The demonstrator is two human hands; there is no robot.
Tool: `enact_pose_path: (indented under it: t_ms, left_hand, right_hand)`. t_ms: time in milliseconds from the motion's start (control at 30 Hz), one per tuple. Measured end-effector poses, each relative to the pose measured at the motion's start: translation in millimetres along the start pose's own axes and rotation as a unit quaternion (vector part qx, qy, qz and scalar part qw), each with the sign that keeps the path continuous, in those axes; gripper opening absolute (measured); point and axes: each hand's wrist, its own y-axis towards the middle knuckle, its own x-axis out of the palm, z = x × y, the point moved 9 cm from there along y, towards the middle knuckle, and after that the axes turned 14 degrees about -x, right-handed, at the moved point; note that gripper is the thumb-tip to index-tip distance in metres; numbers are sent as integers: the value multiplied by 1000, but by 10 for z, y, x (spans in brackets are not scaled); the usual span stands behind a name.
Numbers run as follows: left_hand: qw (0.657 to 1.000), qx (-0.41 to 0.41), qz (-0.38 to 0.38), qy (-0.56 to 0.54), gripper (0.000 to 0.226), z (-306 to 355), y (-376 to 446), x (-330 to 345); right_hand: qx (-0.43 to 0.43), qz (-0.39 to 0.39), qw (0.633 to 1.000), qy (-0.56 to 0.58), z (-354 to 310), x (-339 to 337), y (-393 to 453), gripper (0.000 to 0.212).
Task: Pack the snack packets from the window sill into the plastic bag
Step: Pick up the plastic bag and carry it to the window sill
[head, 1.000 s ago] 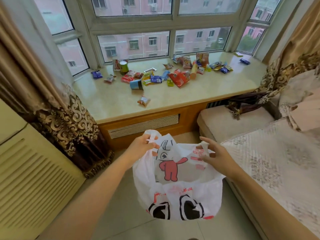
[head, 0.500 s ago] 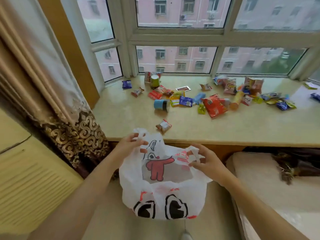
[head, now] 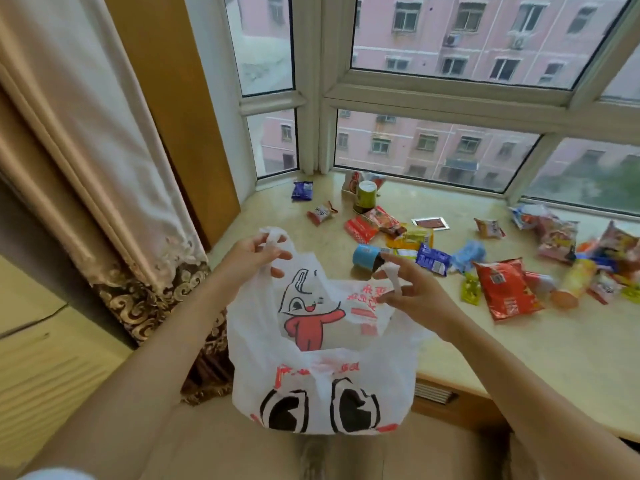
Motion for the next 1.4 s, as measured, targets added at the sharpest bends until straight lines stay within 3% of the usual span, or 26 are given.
enact_pose_path:
  t_ms: [367,600,733,933,1133,1200,1267,1400]
  left_hand:
    - [998,36,53,6,24,939,1088,-761]
    - [994,15,103,-36,28,940,1714,-962]
    - [988,-48,135,-61,26,633,2071,-993]
    - [970,-147,170,-89,34,74,2499,-985]
    - [962,-182,182,-95,32,-155,2700,-995]
    - [959,-190,189,-93,41,-254,2764,-1049]
    - [953,-197,221,-67,61,-338,2796,-1142]
    - [924,-144,352,-45,71,-227,2656,-1317]
  right_hand:
    - [-80,-12,996,-32,-253,75,1976,77]
    - [-103,-21,994,11,-11,210,3006,85]
    - [-88,-52,995,2,327,359,3456,84]
    - [-33,-97,995,-10,889,591,3821,86]
    - [17,-109,994,-27,1131,643,3931,85]
    - [31,-106,993,-30,1179,627,3960,84]
    - [40,-106,993,-36,1214,621,3968,83]
    - [54,-90,993,-45,1257,615,3946,82]
